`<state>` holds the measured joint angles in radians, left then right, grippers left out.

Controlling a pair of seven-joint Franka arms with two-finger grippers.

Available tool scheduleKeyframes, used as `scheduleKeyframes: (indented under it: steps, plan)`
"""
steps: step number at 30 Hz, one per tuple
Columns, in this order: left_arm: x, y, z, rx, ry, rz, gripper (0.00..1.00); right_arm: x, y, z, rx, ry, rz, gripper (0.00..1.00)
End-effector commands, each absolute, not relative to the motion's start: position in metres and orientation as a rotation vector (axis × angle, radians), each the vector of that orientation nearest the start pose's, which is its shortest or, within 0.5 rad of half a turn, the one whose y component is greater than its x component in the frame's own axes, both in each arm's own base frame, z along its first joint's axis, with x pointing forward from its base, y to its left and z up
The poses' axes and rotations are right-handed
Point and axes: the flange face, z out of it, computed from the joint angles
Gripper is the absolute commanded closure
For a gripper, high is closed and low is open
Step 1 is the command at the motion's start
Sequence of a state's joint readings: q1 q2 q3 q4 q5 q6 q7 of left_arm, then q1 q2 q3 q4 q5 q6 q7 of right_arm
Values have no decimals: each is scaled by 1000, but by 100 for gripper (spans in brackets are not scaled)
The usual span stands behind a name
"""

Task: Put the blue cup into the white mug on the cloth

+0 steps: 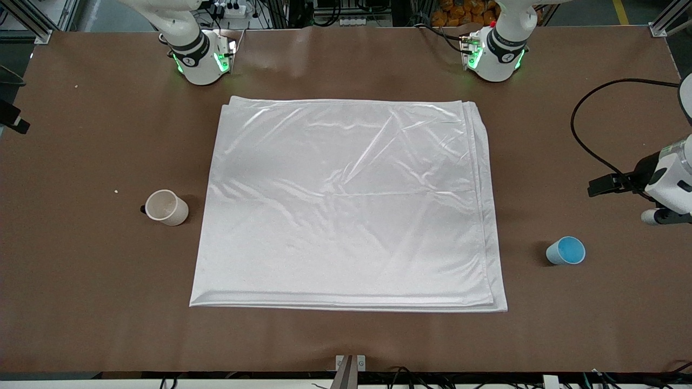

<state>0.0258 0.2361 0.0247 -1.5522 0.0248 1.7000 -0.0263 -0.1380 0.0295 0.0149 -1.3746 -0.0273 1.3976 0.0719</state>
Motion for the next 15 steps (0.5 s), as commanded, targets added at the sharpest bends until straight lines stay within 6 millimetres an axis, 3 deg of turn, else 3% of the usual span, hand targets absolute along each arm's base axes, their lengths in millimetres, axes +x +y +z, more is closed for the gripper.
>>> scheduleKeyframes:
  steps: [1, 15]
  plan:
    - [630, 37, 499, -3087, -90, 130, 0, 536, -72, 684, -3158, 303, 16, 0]
    - [635, 42, 488, -3085, -100, 139, 0, 538, -71, 672, -3156, 299, 50, 0]
